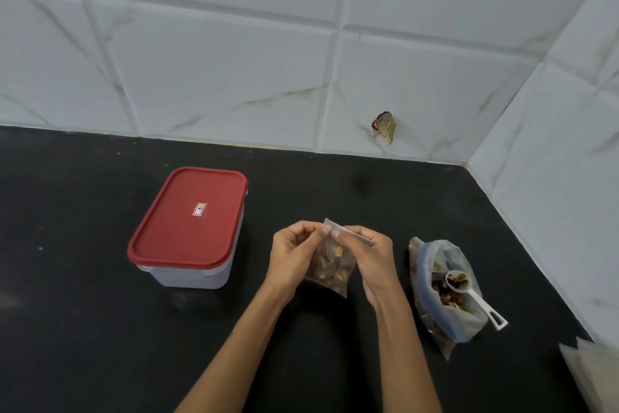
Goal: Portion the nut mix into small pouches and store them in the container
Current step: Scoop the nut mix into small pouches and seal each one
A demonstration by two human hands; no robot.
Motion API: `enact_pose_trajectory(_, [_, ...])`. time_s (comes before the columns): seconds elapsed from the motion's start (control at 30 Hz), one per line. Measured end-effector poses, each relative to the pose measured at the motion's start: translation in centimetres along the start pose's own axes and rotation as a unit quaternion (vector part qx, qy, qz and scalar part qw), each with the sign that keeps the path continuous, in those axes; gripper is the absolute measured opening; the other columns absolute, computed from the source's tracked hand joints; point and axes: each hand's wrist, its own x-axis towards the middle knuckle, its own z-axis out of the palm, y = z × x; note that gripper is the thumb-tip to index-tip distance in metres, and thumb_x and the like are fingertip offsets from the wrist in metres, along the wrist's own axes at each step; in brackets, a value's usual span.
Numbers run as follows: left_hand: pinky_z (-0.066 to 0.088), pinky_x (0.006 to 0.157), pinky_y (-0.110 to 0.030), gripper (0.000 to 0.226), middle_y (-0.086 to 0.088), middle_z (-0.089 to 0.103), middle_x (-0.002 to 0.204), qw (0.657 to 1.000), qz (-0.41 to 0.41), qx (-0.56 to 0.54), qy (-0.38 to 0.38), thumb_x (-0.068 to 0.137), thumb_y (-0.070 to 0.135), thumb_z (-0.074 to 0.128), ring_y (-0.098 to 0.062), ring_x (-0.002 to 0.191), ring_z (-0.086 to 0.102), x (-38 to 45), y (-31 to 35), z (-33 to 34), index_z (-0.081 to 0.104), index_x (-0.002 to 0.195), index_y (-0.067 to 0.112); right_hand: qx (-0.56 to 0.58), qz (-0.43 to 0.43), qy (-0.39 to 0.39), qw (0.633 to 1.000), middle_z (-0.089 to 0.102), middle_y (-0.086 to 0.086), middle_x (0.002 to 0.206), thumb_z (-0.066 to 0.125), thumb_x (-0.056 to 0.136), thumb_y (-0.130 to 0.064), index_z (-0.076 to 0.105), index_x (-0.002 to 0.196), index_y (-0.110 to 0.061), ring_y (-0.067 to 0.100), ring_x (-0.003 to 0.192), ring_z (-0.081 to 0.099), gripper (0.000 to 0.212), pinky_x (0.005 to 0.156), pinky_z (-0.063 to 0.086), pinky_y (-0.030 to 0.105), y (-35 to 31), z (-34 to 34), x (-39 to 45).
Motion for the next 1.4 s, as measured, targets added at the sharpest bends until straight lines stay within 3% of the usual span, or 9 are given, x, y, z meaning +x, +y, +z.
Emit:
enact_pose_trajectory(0.17, [0.054, 0.08, -0.034, 0.013, 0.001, 0.071, 0.083, 1.0, 0.007, 0.014, 0.01, 0.089, 0.013, 0.063, -0.016, 0.086, 0.068, 0.0, -0.1, 0.1, 0.07, 0.08, 0.017, -0.007, 0.005, 0.016, 1.0, 0.072, 0.01, 0.08, 0.075, 0.076, -0.015, 0.073, 0.079, -0.006, 0.019, 0.083, 0.068, 0.01, 0.071, 0.052, 0.027, 0.1, 0.3, 0.2])
enact_pose_trajectory(0.43, [0.054, 0.068, -0.024, 0.011, 0.002, 0.069, 0.078, 0.997, 0.021, 0.051, 0.058, 0.092, 0.014, 0.059, -0.008, 0.074, 0.066, 0.2, -0.6, 0.4, 0.067, 0.084, 0.011, -0.007, -0.015, 0.023, 1.0, 0.073, 0.006, 0.078, 0.077, 0.074, -0.019, 0.075, 0.078, -0.008, 0.016, 0.082, 0.069, 0.012, 0.069, 0.052, 0.025, 0.7, 0.3, 0.0])
enact_pose_trajectory(0.6, [0.057, 0.067, -0.03, 0.013, -0.005, 0.064, 0.079, 0.995, 0.014, 0.051, 0.079, 0.096, 0.018, 0.054, -0.015, 0.073, 0.064, 0.5, -0.7, -0.4, 0.058, 0.086, 0.011, -0.008, -0.02, 0.024, 0.999, 0.073, 0.009, 0.079, 0.073, 0.078, -0.011, 0.074, 0.077, -0.005, 0.017, 0.079, 0.07, 0.006, 0.072, 0.056, 0.032, 1.2, 0.0, 0.2])
enact_pose_trajectory(0.87, [0.053, 0.064, -0.027, 0.014, -0.002, 0.064, 0.079, 0.99, -0.038, 0.054, 0.127, 0.096, 0.018, 0.053, -0.012, 0.074, 0.063, 1.0, -1.0, -0.3, 0.059, 0.088, 0.009, -0.019, -0.015, 0.028, 0.999, 0.069, 0.013, 0.088, 0.067, 0.084, -0.008, 0.072, 0.079, -0.002, 0.014, 0.074, 0.069, 0.009, 0.062, 0.056, 0.024, 2.2, -0.2, 0.6])
enact_pose_trajectory(1.07, [0.054, 0.059, -0.026, 0.014, -0.004, 0.065, 0.082, 0.987, -0.064, 0.04, 0.139, 0.097, 0.017, 0.051, -0.012, 0.072, 0.065, 1.1, -1.3, -0.2, 0.059, 0.089, 0.008, 0.021, -0.006, 0.058, 0.998, 0.071, 0.007, 0.086, 0.071, 0.081, -0.008, 0.073, 0.083, -0.002, 0.013, 0.077, 0.07, 0.007, 0.062, 0.056, 0.022, 2.8, -0.5, 0.7])
enact_pose_trajectory(1.13, [0.054, 0.056, -0.025, 0.014, -0.004, 0.066, 0.082, 0.986, -0.069, 0.039, 0.149, 0.097, 0.017, 0.051, -0.012, 0.072, 0.066, 1.4, -1.1, -0.3, 0.06, 0.088, 0.01, 0.028, -0.004, 0.057, 0.998, 0.071, 0.008, 0.087, 0.071, 0.081, -0.008, 0.073, 0.083, 0.0, 0.015, 0.078, 0.071, 0.008, 0.064, 0.056, 0.024, 2.8, -0.4, 1.0])
enact_pose_trajectory(1.3, [0.057, 0.068, -0.037, 0.015, -0.002, 0.064, 0.08, 0.979, -0.085, 0.05, 0.178, 0.097, 0.017, 0.051, -0.013, 0.073, 0.062, 1.6, -1.8, -0.5, 0.061, 0.088, 0.01, -0.009, 0.004, 0.038, 0.999, 0.069, 0.012, 0.095, 0.065, 0.087, -0.013, 0.072, 0.086, -0.002, 0.02, 0.086, 0.07, 0.013, 0.075, 0.059, 0.033, 4.2, -0.4, 1.9])
enact_pose_trajectory(1.4, [0.056, 0.067, -0.034, 0.015, -0.003, 0.064, 0.078, 0.976, -0.095, 0.049, 0.19, 0.096, 0.016, 0.051, -0.013, 0.071, 0.061, 2.0, -2.6, -0.7, 0.062, 0.089, 0.008, -0.066, 0.007, 0.027, 0.997, 0.07, 0.009, 0.094, 0.059, 0.092, -0.02, 0.072, 0.089, -0.009, 0.019, 0.087, 0.07, 0.017, 0.081, 0.058, 0.038, 5.1, -0.3, 2.9])
